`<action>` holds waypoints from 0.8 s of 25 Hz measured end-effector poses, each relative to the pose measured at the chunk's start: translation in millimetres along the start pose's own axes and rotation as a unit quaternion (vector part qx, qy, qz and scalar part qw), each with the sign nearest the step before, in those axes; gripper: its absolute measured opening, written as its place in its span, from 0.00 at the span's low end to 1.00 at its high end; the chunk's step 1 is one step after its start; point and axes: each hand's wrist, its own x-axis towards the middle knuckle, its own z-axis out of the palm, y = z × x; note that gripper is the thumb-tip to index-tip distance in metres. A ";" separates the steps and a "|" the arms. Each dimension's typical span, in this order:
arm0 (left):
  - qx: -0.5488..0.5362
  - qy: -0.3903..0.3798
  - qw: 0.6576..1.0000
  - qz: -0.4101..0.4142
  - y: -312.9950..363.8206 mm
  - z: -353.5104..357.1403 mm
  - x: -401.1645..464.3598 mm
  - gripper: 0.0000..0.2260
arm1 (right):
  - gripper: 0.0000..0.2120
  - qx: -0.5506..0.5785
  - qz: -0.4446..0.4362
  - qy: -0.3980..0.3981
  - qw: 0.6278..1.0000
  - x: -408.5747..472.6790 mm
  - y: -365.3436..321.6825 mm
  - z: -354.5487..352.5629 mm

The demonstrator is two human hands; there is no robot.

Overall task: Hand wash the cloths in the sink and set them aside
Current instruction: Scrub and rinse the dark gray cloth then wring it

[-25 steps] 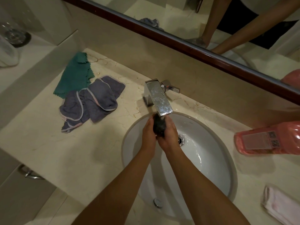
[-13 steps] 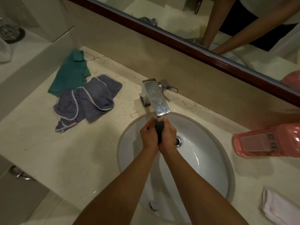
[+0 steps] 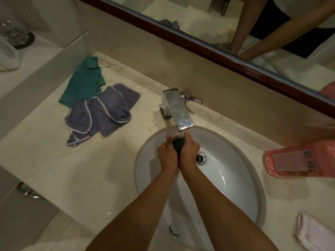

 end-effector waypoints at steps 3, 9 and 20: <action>-0.008 -0.012 1.000 -0.016 5.6 0.9 -0.4 0.17 | 0.14 0.020 0.020 -0.004 1.000 -2.8 -0.4 1.6; 0.066 -0.046 0.997 0.002 4.1 1.2 -0.7 0.13 | 0.12 0.036 0.026 -0.044 0.998 -9.1 -0.3 -3.9; 0.088 -0.060 0.989 0.101 -13.4 -2.0 11.2 0.13 | 0.23 0.193 0.311 -0.104 0.925 -1.2 -10.5 -20.7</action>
